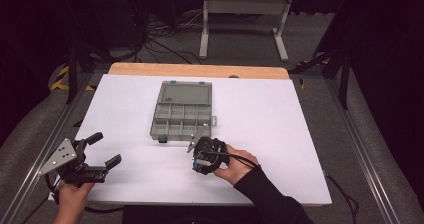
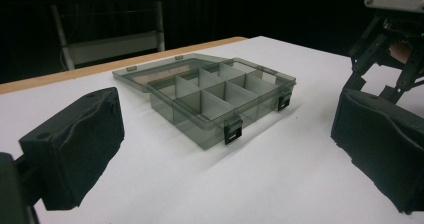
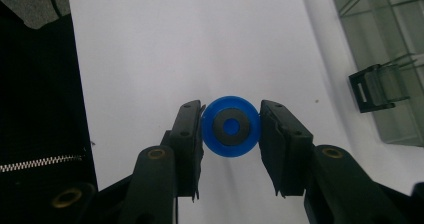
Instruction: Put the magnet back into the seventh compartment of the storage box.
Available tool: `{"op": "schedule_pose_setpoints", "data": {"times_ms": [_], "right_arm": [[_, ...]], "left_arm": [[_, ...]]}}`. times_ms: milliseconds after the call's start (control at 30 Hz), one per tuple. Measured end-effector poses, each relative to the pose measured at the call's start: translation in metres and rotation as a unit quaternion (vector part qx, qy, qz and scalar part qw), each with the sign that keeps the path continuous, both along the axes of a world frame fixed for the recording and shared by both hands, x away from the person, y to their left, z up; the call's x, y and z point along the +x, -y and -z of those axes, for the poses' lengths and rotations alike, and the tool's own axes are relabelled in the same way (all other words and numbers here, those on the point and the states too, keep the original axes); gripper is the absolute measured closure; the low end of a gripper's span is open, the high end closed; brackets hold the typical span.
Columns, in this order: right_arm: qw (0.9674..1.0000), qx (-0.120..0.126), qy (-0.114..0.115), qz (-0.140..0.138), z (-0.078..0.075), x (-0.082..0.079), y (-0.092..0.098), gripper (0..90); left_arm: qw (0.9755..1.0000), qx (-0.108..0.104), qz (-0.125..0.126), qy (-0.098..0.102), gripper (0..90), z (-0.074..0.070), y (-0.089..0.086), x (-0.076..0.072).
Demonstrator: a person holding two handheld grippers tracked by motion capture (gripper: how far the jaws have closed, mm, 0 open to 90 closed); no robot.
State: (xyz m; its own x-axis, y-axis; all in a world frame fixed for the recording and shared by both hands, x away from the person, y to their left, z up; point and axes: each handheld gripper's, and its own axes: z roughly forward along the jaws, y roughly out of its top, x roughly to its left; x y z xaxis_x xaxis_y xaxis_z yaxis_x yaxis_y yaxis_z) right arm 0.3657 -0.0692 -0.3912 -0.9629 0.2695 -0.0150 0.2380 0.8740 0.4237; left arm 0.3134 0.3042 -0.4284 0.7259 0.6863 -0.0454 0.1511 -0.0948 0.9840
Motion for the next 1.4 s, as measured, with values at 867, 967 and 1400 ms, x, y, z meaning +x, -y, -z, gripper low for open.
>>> {"op": "schedule_pose_setpoints", "data": {"times_ms": [867,967,1400], "right_arm": [[0.9985,0.042,0.022,0.028,-0.036,0.023,0.008,61.9],[0.9981,0.044,0.024,0.036,-0.039,0.028,0.008,61.8],[0.9966,0.047,0.036,0.058,-0.043,0.056,0.004,61.9]], "left_arm": [[1.0,0.001,0.001,-0.004,1.0,0.001,-0.001,0.001],[1.0,0.001,0.001,-0.004,1.0,0.001,-0.001,0.001],[1.0,0.001,0.002,-0.005,1.0,0.001,-0.001,0.001]]}}
